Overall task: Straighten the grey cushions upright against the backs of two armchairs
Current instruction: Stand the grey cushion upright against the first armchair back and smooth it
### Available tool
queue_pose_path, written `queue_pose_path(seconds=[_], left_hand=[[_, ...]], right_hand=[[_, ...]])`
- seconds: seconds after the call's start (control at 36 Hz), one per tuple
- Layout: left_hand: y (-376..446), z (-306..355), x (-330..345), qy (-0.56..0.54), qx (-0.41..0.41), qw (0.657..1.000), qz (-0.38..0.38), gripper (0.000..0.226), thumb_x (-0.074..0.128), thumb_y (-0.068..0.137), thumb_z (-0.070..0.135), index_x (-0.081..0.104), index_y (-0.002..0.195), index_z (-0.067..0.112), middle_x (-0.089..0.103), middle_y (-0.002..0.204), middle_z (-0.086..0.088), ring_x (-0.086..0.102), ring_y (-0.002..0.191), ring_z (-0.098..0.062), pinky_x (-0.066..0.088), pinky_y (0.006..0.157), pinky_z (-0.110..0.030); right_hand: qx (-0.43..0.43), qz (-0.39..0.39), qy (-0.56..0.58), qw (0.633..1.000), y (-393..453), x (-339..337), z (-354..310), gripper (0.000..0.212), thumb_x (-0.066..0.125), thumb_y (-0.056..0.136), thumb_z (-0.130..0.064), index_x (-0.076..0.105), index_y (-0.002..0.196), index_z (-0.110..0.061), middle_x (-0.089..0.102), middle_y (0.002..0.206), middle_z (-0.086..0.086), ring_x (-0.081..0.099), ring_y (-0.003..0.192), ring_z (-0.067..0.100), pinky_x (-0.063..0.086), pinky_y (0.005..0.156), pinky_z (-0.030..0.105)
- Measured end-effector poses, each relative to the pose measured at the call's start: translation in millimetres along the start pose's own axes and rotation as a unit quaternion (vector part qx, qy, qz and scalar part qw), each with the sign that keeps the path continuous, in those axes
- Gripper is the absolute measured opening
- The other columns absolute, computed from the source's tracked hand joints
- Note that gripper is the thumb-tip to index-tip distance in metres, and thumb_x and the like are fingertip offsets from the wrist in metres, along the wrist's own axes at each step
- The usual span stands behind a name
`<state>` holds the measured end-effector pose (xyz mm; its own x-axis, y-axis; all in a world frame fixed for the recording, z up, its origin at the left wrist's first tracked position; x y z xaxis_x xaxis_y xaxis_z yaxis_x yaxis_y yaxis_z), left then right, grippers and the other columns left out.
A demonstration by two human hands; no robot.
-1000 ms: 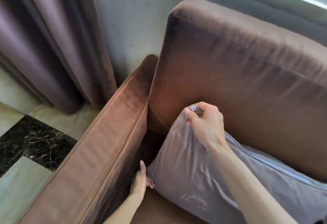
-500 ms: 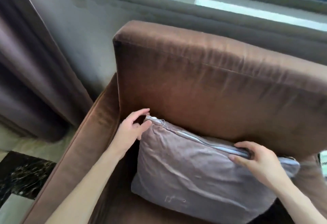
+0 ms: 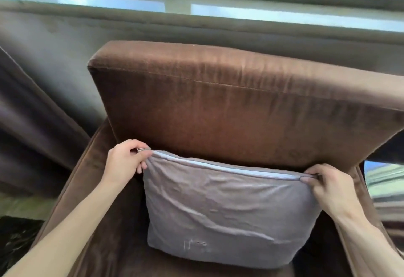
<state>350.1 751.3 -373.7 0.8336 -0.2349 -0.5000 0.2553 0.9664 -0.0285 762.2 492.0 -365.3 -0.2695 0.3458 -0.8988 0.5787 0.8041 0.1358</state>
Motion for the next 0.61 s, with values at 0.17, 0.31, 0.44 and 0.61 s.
queue_pose_path(seconds=[0.17, 0.31, 0.44, 0.61], left_hand=[[-4.4, 12.4, -5.8, 0.074, 0.054, 0.995, -0.034, 0.014, 0.081, 0.082, 0.012, 0.075, 0.079, 0.025, 0.067, 0.069, 0.005, 0.049, 0.049, -0.005, 0.042, 0.05, -0.014], [-1.3, 17.1, -13.0, 0.09, 0.058, 0.992, -0.065, 0.016, 0.082, 0.081, 0.012, 0.075, 0.077, 0.025, 0.064, 0.056, -0.004, 0.052, 0.046, -0.008, 0.042, 0.049, -0.016], [-0.8, 20.4, -13.5, 0.105, 0.049, 0.993, -0.03, 0.019, 0.079, 0.082, 0.006, 0.074, 0.076, 0.024, 0.061, 0.05, -0.002, 0.05, 0.043, -0.006, 0.039, 0.046, -0.012], [-8.7, 40.1, -5.5, 0.215, 0.056, 0.974, -0.034, 0.025, 0.085, 0.077, 0.015, 0.071, 0.074, 0.035, 0.063, 0.065, 0.014, 0.054, 0.062, -0.007, 0.037, 0.058, -0.006]], right_hand=[[0.022, -0.021, 0.074, 0.997, -6.1, -6.0, 14.2, 0.025, 0.084, 0.075, -0.012, 0.071, 0.08, -0.032, 0.068, 0.081, -0.012, 0.063, 0.075, 0.004, 0.037, 0.074, 0.0], [0.025, -0.033, 0.079, 0.996, -7.1, -12.9, 26.2, 0.034, 0.08, 0.077, 0.0, 0.066, 0.079, -0.031, 0.068, 0.082, -0.002, 0.059, 0.075, 0.009, 0.036, 0.076, 0.001], [-0.014, 0.048, 0.073, 0.996, 1.5, -23.5, 24.6, 0.022, 0.079, 0.074, 0.003, 0.07, 0.074, -0.016, 0.063, 0.075, -0.007, 0.049, 0.078, -0.004, 0.033, 0.078, -0.001], [0.042, 0.034, 0.182, 0.982, -11.9, -7.9, 38.1, 0.017, 0.077, 0.081, -0.014, 0.07, 0.084, -0.029, 0.067, 0.086, -0.01, 0.061, 0.083, 0.001, 0.04, 0.075, 0.003]])
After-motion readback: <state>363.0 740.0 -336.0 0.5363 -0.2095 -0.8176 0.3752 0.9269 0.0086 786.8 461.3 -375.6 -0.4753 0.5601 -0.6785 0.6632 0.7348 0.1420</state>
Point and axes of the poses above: each hand's wrist, its own y-axis towards the middle knuckle, its own x-axis out of the palm, z = x × y, the point moved 3 cm from there along y, towards the middle knuckle
